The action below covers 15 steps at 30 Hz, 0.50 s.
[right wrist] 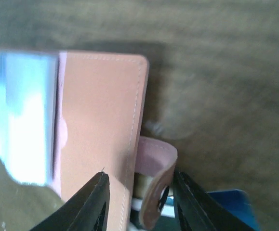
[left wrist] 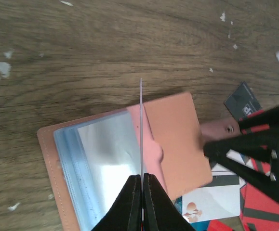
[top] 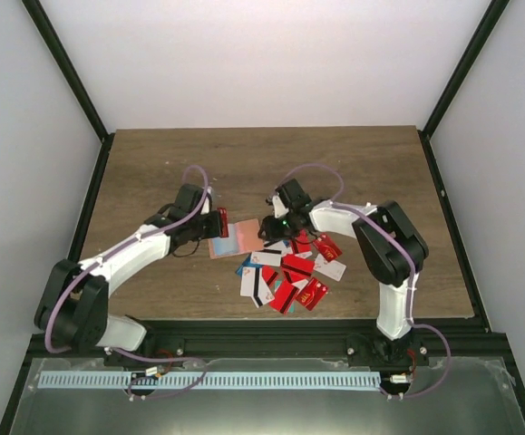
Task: Put the credit cards into the card holder
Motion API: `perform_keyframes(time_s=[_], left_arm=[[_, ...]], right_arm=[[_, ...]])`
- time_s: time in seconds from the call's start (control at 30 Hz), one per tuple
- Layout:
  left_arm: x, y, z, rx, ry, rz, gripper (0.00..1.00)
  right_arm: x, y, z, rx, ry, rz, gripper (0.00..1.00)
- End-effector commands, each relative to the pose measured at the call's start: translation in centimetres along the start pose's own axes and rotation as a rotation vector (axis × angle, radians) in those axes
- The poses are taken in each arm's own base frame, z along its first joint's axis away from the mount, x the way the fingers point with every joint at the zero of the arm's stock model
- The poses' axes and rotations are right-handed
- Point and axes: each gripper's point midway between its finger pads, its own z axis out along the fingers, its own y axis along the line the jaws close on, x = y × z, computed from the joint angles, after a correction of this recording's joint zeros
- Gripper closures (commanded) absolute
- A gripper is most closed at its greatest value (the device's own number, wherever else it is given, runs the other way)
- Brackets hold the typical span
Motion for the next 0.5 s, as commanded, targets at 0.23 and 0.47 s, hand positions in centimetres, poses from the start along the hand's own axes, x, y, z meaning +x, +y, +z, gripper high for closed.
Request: perform_keyframes(time_s=[0.23, 0.47], left_arm=[[1.7, 4.2, -3.6, -0.189, -0.027, -0.032, 0.96], [1.9, 5.5, -2.5, -0.218, -0.077, -0.081, 0.96]], right_arm=[[1.5, -0.8, -4.0, 0.157, -0.022, 0.039, 0.44], [0.7, 3.8, -4.5, 0.011, -0.125, -0.077, 0.44]])
